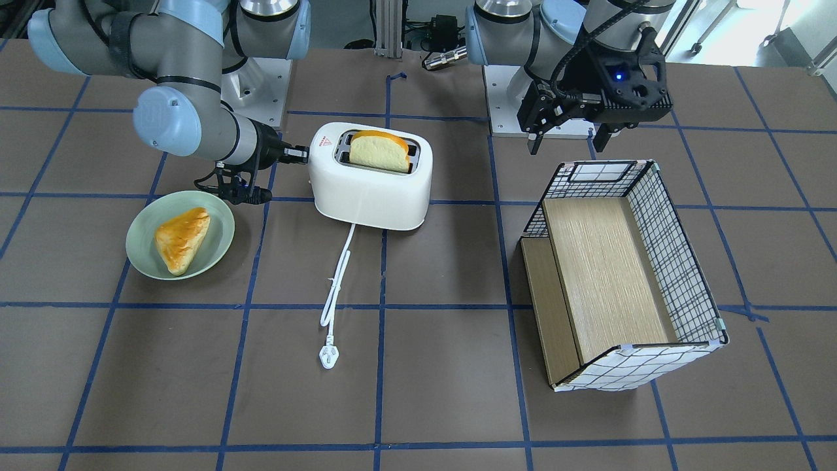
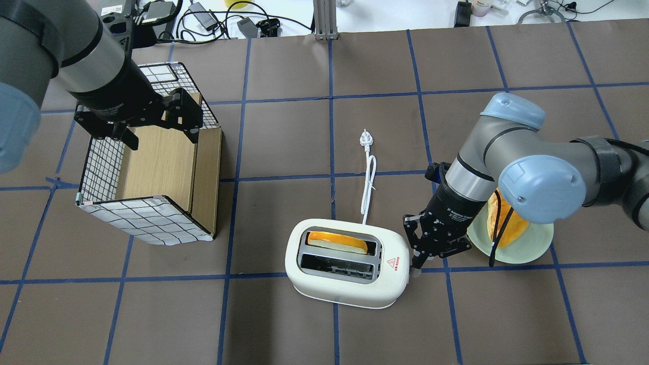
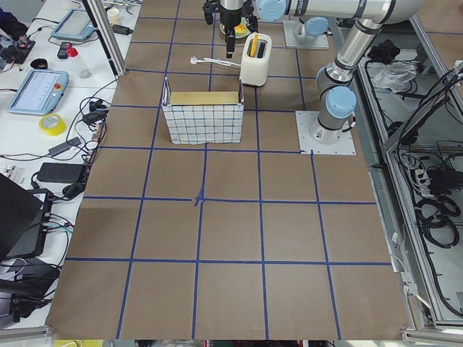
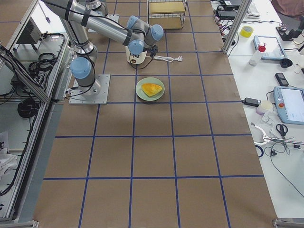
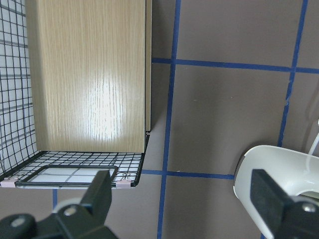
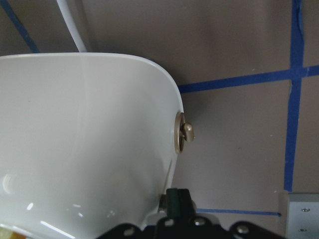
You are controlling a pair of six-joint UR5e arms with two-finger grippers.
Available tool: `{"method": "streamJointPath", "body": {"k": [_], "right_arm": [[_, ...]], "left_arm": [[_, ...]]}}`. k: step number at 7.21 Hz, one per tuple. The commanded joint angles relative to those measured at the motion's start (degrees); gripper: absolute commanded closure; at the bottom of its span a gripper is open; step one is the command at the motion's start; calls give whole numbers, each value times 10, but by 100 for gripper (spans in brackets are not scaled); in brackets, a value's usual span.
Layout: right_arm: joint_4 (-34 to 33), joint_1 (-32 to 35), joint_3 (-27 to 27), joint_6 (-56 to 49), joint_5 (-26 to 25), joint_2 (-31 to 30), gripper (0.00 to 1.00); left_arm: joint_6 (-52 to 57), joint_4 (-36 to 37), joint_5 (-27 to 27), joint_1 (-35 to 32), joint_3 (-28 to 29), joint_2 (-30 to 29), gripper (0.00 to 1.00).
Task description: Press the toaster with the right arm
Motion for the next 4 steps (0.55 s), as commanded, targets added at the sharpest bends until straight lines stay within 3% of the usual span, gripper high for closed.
{"method": "streamJointPath", "body": {"k": [1, 4], "right_arm": [[-1, 0, 1, -1, -4, 13, 100], [-7, 0, 1, -4, -6, 38, 100]], "left_arm": [[0, 0, 0, 0, 0, 0, 0], [0, 0, 0, 0, 0, 0, 0]]}}
